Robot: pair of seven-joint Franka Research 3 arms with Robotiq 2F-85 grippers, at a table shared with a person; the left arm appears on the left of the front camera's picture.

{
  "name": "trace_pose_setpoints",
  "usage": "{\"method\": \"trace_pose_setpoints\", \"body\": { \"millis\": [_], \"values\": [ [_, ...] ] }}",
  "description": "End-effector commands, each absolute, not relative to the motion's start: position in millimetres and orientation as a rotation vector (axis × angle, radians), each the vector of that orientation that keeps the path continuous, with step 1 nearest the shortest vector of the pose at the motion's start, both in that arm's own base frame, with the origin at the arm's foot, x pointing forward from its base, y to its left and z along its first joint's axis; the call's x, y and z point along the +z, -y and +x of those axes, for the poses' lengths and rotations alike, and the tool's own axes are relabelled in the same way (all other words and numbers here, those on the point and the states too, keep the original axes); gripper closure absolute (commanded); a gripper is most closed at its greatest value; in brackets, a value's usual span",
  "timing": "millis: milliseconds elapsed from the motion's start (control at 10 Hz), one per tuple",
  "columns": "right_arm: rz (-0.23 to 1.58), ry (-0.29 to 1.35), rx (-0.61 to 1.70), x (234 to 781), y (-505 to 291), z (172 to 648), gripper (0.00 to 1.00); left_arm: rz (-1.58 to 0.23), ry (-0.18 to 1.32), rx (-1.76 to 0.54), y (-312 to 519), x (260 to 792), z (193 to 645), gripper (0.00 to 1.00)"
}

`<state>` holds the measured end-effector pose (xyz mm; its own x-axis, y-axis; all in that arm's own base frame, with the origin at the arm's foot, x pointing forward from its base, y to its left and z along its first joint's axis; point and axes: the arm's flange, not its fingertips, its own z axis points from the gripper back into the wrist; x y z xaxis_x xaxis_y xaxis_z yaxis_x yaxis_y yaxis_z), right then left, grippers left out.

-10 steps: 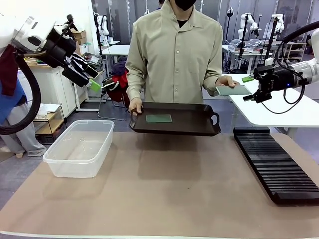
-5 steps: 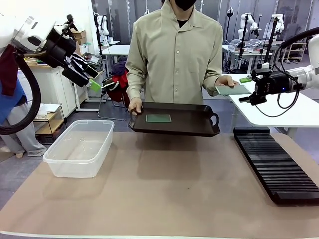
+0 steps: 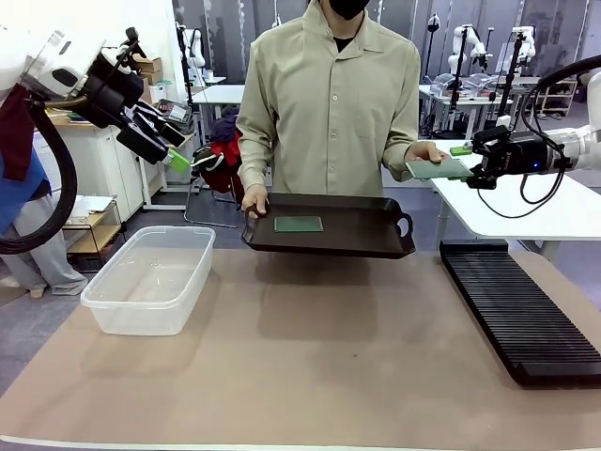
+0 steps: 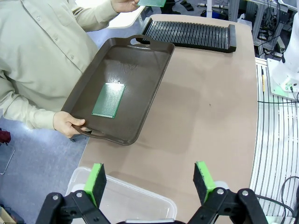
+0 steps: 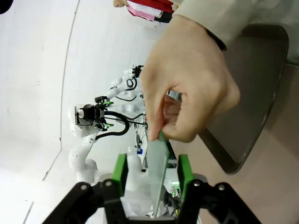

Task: Sort PCBs into racks and boxes based on the side picked up.
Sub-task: Pick up the Blank PCB handed by the Human.

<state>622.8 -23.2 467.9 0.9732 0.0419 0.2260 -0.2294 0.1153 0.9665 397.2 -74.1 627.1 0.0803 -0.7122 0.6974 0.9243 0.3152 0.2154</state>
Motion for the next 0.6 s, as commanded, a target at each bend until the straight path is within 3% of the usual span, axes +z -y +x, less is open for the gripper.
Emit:
{"method": "trace_pose_setpoints", "body": {
  "millis": [0,200,500],
  "values": [
    [1.49,0.143,0.205,474.4,25.6,628.7,0.85,-0.333,0.829,-1.264,73.5,625.1,397.5,0.0],
    [1.509,0.121,0.206,474.3,25.4,625.9,1.0,-0.333,0.829,-1.264,73.5,625.1,397.5,0.0],
    [1.522,0.08,0.216,473.5,25.3,624.8,1.0,-0.333,0.829,-1.264,73.5,625.1,397.5,0.0]
  ]
}}
